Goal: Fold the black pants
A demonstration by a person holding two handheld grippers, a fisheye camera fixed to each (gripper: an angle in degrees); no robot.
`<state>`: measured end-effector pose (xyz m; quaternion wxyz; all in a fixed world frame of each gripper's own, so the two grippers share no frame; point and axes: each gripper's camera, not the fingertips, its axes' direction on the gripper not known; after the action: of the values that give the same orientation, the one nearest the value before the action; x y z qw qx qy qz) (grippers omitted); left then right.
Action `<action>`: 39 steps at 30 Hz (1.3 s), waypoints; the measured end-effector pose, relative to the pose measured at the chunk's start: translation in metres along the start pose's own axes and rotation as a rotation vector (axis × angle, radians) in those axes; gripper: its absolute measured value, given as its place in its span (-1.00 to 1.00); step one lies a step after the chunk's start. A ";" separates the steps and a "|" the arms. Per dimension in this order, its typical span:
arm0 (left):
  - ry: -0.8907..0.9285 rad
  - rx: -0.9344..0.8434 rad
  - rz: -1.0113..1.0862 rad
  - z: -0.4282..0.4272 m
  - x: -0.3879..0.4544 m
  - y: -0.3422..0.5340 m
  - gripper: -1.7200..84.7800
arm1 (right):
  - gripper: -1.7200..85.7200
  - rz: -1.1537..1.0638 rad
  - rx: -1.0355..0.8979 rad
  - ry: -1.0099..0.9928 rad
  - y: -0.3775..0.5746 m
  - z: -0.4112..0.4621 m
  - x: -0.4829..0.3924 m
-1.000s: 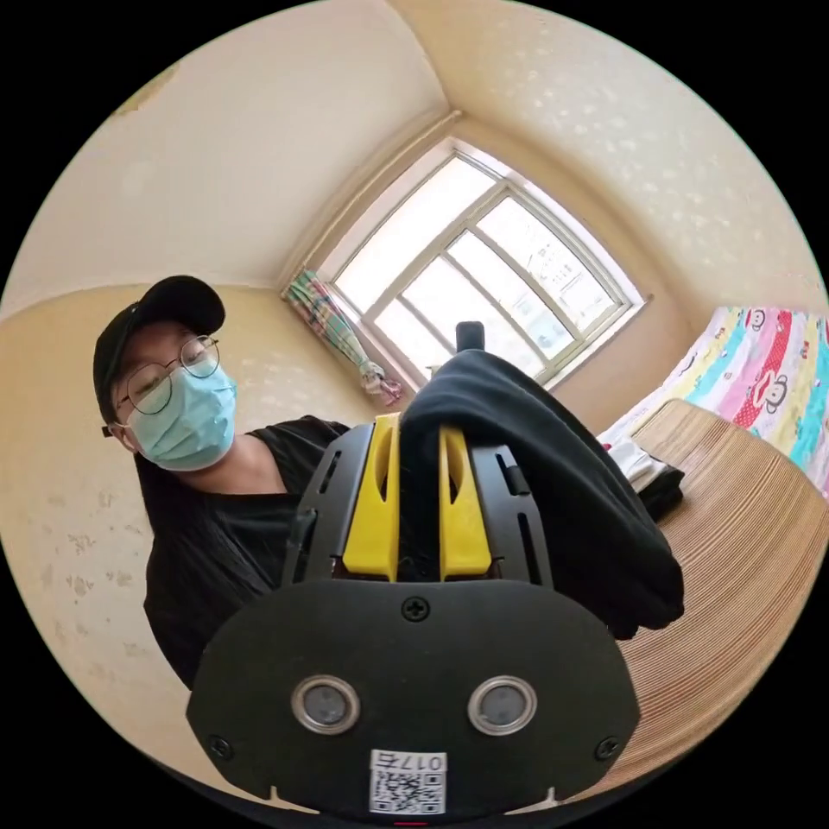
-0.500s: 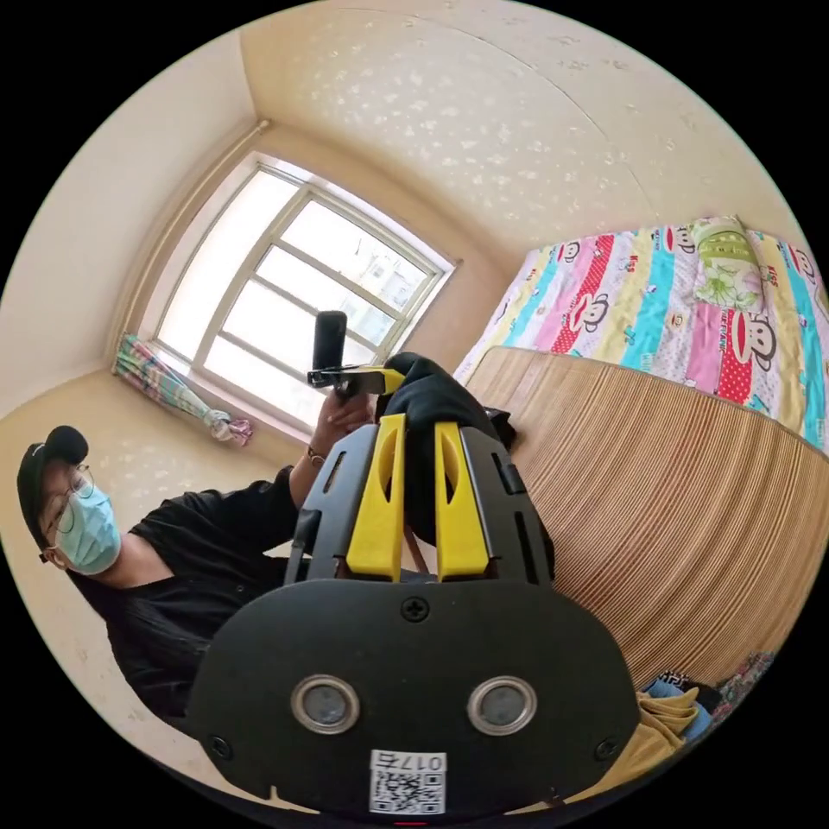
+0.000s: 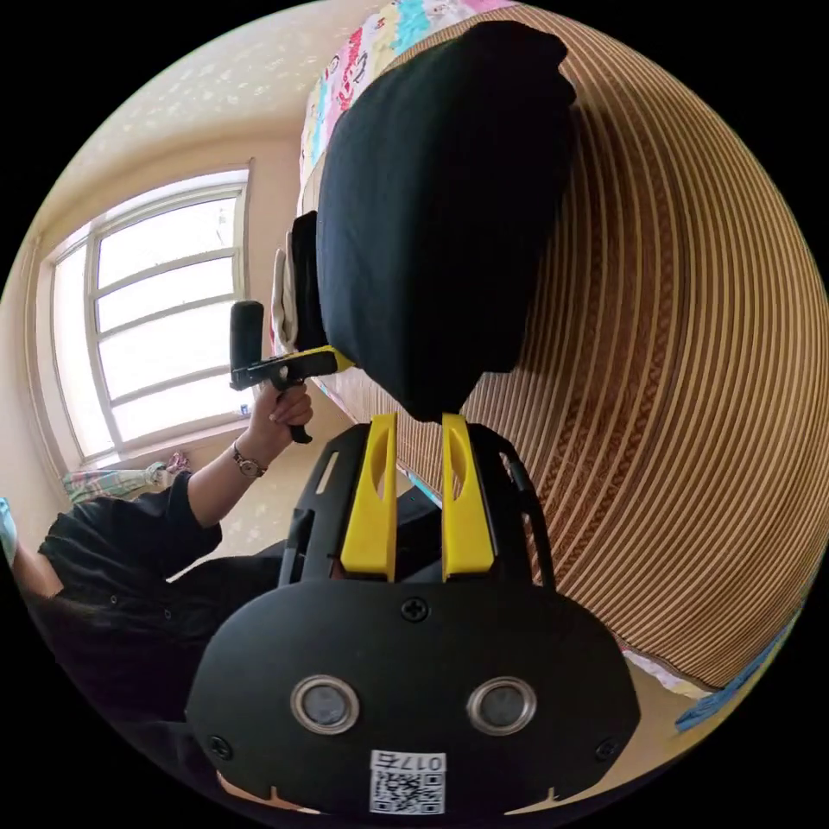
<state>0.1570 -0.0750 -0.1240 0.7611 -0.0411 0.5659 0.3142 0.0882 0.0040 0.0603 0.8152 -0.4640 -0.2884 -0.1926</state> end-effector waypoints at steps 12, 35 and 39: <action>0.049 0.316 0.048 -0.224 -0.045 -0.143 -0.54 | -0.37 0.053 0.214 -0.220 -0.067 -0.071 0.041; 0.654 -0.087 0.022 -0.164 0.203 -0.073 -0.76 | -0.66 -0.065 0.267 0.052 0.200 -0.269 -0.085; 0.709 -0.206 0.142 -0.093 0.302 -0.114 -0.77 | -0.61 0.048 0.262 0.286 0.233 -0.361 -0.086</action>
<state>0.1879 -0.0751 -0.4584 0.4862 -0.1842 0.7611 0.3877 0.2632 -0.1898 -0.2913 0.9055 -0.3285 -0.1814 -0.1979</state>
